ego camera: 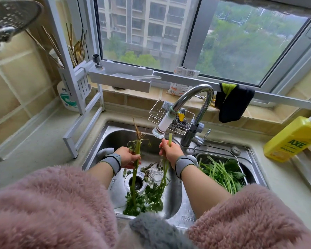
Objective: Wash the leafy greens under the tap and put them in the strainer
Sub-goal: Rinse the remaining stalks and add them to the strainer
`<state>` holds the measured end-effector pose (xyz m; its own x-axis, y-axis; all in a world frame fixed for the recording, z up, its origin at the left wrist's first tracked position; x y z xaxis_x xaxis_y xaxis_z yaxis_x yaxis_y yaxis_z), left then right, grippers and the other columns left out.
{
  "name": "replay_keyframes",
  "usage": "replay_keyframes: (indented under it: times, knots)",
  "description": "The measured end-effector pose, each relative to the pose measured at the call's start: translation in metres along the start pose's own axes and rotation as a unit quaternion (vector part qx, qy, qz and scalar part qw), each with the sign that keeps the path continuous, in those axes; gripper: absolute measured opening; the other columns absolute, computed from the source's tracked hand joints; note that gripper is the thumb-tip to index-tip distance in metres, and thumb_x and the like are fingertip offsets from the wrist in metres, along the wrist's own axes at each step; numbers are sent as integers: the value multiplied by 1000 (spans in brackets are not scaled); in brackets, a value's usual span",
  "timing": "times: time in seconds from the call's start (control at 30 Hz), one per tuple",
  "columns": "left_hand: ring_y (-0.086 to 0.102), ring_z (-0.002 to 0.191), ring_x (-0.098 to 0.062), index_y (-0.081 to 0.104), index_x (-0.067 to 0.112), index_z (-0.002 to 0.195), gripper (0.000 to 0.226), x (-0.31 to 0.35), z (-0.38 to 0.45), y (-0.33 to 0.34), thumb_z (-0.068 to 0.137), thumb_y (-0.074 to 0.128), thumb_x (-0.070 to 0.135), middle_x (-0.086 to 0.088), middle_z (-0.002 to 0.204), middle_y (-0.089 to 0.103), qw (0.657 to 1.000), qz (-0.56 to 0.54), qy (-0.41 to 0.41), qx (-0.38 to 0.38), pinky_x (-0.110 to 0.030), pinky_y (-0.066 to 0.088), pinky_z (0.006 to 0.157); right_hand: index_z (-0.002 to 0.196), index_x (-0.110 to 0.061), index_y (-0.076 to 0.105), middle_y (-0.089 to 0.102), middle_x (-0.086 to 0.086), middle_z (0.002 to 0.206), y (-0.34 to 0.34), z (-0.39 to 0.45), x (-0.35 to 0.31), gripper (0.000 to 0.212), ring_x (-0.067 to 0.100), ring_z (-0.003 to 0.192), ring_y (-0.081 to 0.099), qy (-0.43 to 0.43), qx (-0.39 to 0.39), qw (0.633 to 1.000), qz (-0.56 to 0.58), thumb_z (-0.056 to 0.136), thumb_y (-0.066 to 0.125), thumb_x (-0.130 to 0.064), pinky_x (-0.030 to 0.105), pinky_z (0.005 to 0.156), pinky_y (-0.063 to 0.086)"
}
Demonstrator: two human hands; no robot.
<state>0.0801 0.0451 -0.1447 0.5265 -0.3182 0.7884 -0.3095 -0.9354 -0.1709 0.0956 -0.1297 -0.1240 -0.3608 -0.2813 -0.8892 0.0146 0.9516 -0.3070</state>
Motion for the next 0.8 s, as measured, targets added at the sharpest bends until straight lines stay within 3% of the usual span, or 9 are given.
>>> replay_keyframes:
  times: [0.2,0.3,0.4,0.53,0.6,0.73,0.8]
  knots:
    - [63,71,-19,58,2,85,10,2,0,0,93,54,7,-10,79,66,1000,-11,-2,-1,-32,54,75,79,-18,56,49,0,66,8,8,-4,27,8,60,53,30,-14,998,51,98,40,-8,19,58,43]
    - [64,72,-19,58,2,85,10,4,2,0,93,54,8,-10,80,66,1000,-11,-1,-1,-33,53,79,69,-14,54,47,0,58,10,10,-5,29,11,51,46,37,-16,997,72,97,45,-13,19,53,41]
    - [64,72,-19,58,2,87,10,5,2,1,93,54,8,-10,80,66,1000,-12,1,-2,-32,53,78,62,-13,47,39,1,52,10,11,0,41,13,43,36,54,-11,996,75,100,36,-25,21,43,32]
    - [64,71,-19,58,2,87,9,6,4,3,93,54,8,-11,80,66,1000,-17,0,-4,-32,53,76,77,-12,55,46,2,62,12,8,-3,26,12,57,51,47,-39,991,116,99,41,-11,20,56,44]
    - [64,72,-18,58,2,87,9,6,5,4,92,55,8,-11,80,67,1000,-17,0,-6,-31,54,76,77,-11,55,46,3,61,12,8,-3,25,13,56,51,44,-43,990,126,98,42,-10,19,54,47]
    - [65,67,-15,56,4,92,5,8,6,4,91,57,9,-9,80,68,1000,-8,11,-5,-25,54,64,67,-14,50,41,1,56,9,10,1,38,14,49,39,35,-40,998,23,100,38,-29,24,51,36]
    - [66,67,-15,54,7,92,5,10,8,3,91,58,11,-9,79,70,1000,-1,25,-1,-24,51,61,69,-17,56,43,-1,58,11,9,0,34,12,51,39,24,-53,998,-17,97,44,-32,24,54,37]
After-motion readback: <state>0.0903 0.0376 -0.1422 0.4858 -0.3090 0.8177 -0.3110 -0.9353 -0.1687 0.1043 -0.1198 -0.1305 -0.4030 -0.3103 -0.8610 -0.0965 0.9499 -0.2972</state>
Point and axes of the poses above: each hand's wrist, its own z-axis towards the middle knuckle, its own y-axis out of the palm, x = y × z, the point moved 10 cm from there along z, towards the middle knuckle
